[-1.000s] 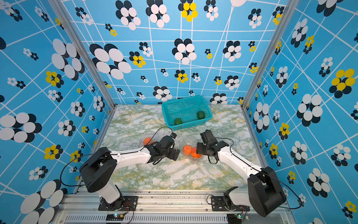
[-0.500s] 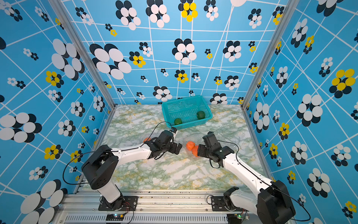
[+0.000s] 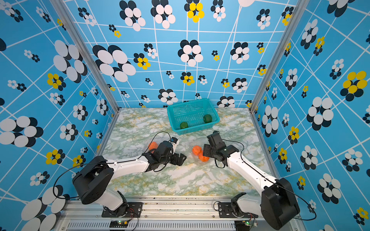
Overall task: Take oranges out of containers
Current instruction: Adjust the packing box at the center of the board.
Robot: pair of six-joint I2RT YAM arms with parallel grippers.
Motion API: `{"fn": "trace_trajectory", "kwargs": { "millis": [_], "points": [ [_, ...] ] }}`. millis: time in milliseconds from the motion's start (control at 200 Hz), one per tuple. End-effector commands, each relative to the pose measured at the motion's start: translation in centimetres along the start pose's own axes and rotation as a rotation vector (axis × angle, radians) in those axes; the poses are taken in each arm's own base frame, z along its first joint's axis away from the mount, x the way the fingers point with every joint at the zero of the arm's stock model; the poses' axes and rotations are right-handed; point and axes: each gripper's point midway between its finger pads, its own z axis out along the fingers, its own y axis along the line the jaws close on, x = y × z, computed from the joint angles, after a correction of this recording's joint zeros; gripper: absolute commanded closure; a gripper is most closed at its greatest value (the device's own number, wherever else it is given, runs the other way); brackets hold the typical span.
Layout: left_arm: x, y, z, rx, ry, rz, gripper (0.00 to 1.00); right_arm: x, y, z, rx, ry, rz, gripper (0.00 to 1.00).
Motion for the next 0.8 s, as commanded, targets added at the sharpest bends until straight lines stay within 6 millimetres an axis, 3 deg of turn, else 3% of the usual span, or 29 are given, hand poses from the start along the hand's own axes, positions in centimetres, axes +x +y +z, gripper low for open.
{"fn": "trace_trajectory", "kwargs": {
  "millis": [0,385,795],
  "points": [
    [-0.3,-1.9,0.3,0.076,-0.012,-0.027,0.03,-1.0,0.8,0.5,-0.002,-0.010,-0.029,0.33],
    [0.2,-3.8,2.9,0.108,0.044,-0.023,0.04,1.2,0.9,2.7,-0.035,0.039,0.030,0.35],
    [0.6,-3.2,4.4,0.063,0.094,-0.030,0.05,1.7,0.3,2.7,-0.017,0.045,0.026,0.36]
  ]
}}
